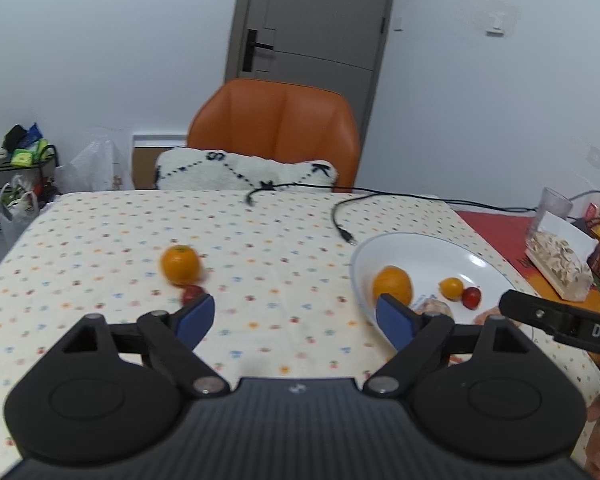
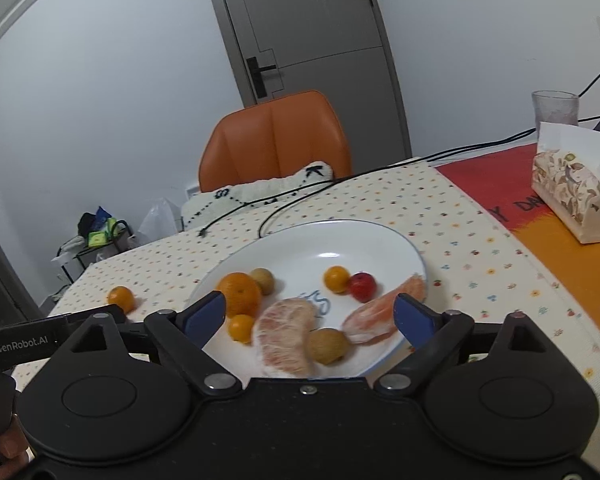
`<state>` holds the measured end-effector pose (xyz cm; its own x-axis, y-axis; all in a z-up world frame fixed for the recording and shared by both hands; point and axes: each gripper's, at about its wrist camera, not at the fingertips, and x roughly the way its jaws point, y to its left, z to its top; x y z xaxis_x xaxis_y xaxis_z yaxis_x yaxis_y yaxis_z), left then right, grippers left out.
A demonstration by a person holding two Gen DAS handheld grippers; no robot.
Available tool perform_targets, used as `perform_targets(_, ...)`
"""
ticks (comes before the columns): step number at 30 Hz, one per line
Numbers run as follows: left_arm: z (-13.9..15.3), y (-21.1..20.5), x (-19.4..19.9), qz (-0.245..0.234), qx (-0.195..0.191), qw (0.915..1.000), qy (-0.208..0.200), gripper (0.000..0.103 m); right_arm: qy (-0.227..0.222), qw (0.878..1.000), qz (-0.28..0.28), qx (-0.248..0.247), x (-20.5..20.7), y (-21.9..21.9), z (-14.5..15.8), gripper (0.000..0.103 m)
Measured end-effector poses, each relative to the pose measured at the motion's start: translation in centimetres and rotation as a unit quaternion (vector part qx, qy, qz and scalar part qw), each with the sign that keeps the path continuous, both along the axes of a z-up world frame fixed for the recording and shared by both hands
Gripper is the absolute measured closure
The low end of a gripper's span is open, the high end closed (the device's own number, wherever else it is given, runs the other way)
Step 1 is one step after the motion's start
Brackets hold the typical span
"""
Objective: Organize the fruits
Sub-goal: 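Withdraw both tools toward the last orange and red fruit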
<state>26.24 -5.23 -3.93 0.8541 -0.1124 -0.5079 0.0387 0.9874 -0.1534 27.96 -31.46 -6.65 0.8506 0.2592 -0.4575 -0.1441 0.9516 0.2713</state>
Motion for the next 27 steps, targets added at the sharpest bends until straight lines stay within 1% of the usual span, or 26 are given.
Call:
perform_targets(5,0.7,1.4,-0.8,0.014,0.004,0.9999,-0.001,0.014,-0.006,1.0,0.011,0.005,-0.6,1.0,0.4,0.0)
perform_targets(8,1.0,2.1,-1.3,0.017,0.007,0.9998,-0.004,0.014,-0.006,1.0,0.021,0.009,-0.8,1.7,0.6,0.0)
perform_targets(12,1.3,3.1,-1.7,0.027,0.006,0.9996,-0.002,0.013,-0.002,0.999,0.035,0.032,-0.8,2.2,1.2,0.0)
perform_targets(16,1.8,4.0,-2.3,0.035,0.003,0.9994,-0.003,0.013,-0.009,0.999,0.044,0.026,-1.0,3.1,1.7,0.0)
perform_targets(27,2.6,6.5,-3.2,0.051,-0.003,0.9987,-0.01,0.013,-0.008,0.997,0.07,0.024,-1.0,5.5,2.0,0.0)
